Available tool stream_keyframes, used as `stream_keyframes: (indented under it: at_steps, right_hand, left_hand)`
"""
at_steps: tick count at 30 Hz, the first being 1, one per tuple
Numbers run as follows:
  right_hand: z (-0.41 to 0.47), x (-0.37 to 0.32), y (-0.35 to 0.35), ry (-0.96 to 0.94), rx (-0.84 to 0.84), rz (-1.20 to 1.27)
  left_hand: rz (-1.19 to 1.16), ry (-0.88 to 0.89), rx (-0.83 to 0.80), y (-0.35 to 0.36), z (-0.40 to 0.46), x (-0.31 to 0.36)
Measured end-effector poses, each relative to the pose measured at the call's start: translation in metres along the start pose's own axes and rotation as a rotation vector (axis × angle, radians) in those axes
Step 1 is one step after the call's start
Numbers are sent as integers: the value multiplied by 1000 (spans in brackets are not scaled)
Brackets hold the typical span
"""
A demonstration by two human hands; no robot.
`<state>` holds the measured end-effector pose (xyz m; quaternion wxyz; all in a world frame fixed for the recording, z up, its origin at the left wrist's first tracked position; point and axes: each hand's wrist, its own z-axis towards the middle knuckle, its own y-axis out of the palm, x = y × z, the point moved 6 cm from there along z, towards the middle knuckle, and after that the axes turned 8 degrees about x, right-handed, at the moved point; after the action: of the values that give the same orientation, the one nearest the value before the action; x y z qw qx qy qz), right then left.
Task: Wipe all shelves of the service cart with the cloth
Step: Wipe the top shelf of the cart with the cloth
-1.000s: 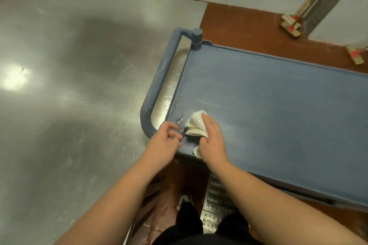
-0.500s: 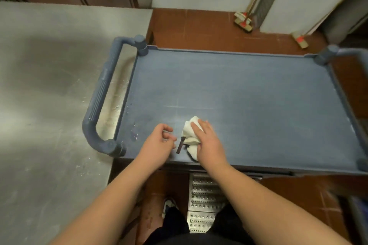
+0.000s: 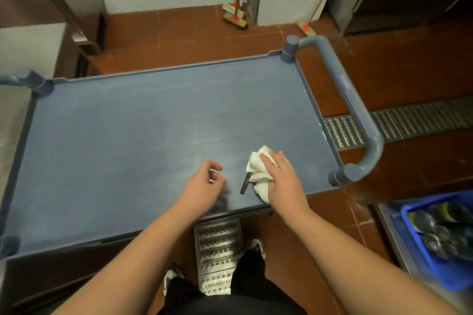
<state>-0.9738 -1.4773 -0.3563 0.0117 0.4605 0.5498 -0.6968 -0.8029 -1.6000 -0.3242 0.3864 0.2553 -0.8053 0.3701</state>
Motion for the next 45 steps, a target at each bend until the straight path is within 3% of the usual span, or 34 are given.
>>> stream_keyframes:
  at_steps: [7,14,31,37,39,45]
  right_hand:
    - [12,50,-52,52,62,-28]
    - [8,42,-43,108,163,87]
    - [-44,-229,206,-34,-132,196]
    - [-62,-311,275,-111,-287,221]
    - [-58,-327,279,-53,-297,319]
    - [-40,-314,237,407,-162,715]
  left_hand:
    - [69,29,-48,39,7,26]
    - [49,0,-5,6,8,9]
    - [-117,-155,282,-276,-36,-149]
    - [-140,-189,323,-328,-56,-182]
    - [-140,-195,328,-335,-60,-188]
    - [-214,-194,333,-337,-59,-182]
